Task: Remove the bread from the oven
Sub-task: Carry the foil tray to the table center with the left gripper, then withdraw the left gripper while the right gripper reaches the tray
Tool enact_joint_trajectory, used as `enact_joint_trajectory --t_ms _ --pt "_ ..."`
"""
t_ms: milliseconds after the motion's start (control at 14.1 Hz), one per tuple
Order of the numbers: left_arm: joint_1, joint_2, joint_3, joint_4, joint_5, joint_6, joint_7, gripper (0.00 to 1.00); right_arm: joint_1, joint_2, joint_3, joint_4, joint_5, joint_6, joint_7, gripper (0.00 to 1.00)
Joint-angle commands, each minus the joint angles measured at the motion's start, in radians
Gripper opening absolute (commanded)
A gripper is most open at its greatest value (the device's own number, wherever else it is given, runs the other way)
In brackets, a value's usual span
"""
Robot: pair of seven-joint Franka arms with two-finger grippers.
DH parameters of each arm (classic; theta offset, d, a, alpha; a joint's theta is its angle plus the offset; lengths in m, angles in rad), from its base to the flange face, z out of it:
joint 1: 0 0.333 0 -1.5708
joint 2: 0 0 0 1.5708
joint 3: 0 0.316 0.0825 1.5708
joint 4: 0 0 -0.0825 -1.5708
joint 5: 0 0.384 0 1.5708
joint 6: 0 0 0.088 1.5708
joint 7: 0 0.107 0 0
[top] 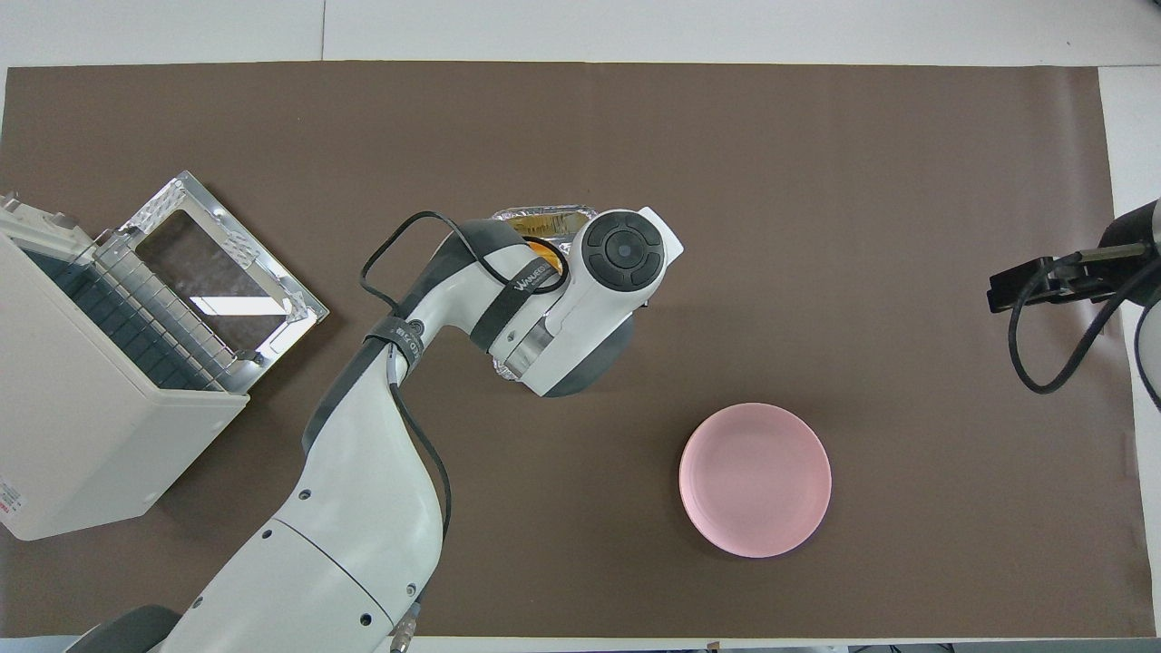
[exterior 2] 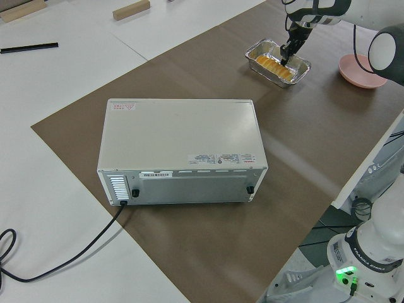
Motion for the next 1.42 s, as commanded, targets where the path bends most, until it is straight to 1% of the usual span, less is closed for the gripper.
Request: enact_joint_trajectory --t_ms 0,142,284,426,496,638,780,851,993,1064,1135,1206,1277,1348 --pt "-0.001 -0.017 0.024 0.026 -0.034 -0.001 0.011 1.00 -0.011 -0.015 0.009 -0.009 -0.011 -0.011 -0.027 1.00" --pt "0.036 -0.064 0.029 0.035 -0.098 -0.028 0.013 1.00 -0.020 -0.015 0.007 -0.007 -0.011 -0.034 -0.033 1.00" --pt "0.057 -0.075 0.030 0.078 -0.132 -0.065 0.013 1.00 -0.015 -0.015 0.009 -0.006 -0.002 -0.028 -0.032 1.00" --pt "0.121 -0.156 0.029 0.069 -0.139 -0.093 0.018 1.00 0.000 -0.016 0.015 -0.015 0.005 0.016 -0.029 1.00" --pt "0.160 -0.200 0.029 0.058 -0.139 -0.146 0.021 1.00 0.029 -0.015 0.020 -0.015 0.007 0.032 -0.020 1.00" --pt "0.239 -0.259 0.029 0.053 -0.137 -0.237 0.036 1.00 0.122 0.005 0.020 -0.012 0.010 0.064 0.032 1.00" --pt "0.318 -0.317 0.029 0.031 -0.137 -0.323 0.138 1.00 0.210 0.068 0.020 0.029 0.024 0.092 0.092 1.00" --pt "0.359 -0.349 0.029 0.015 -0.137 -0.355 0.200 1.00 0.251 0.117 0.020 0.071 0.039 0.096 0.142 1.00" --pt "0.440 -0.418 0.029 -0.015 -0.137 -0.445 0.252 1.00 0.349 0.233 0.020 0.170 0.039 0.130 0.312 1.00" --pt "0.488 -0.452 0.029 -0.028 -0.136 -0.501 0.309 1.00 0.383 0.276 0.018 0.204 0.038 0.147 0.365 1.00" --pt "0.537 -0.486 0.029 -0.045 -0.137 -0.545 0.403 1.00 0.418 0.326 0.018 0.238 0.027 0.167 0.394 1.00" --pt "0.571 -0.515 0.029 -0.057 -0.137 -0.587 0.492 1.00 0.452 0.362 0.013 0.256 0.025 0.190 0.399 1.00" --pt "0.600 -0.544 0.029 -0.072 -0.137 -0.633 0.552 1.00 0.472 0.401 0.012 0.276 0.025 0.202 0.423 1.00" --pt "0.620 -0.578 0.029 -0.098 -0.137 -0.672 0.577 1.00 0.480 0.451 0.015 0.325 0.025 0.205 0.472 1.00"
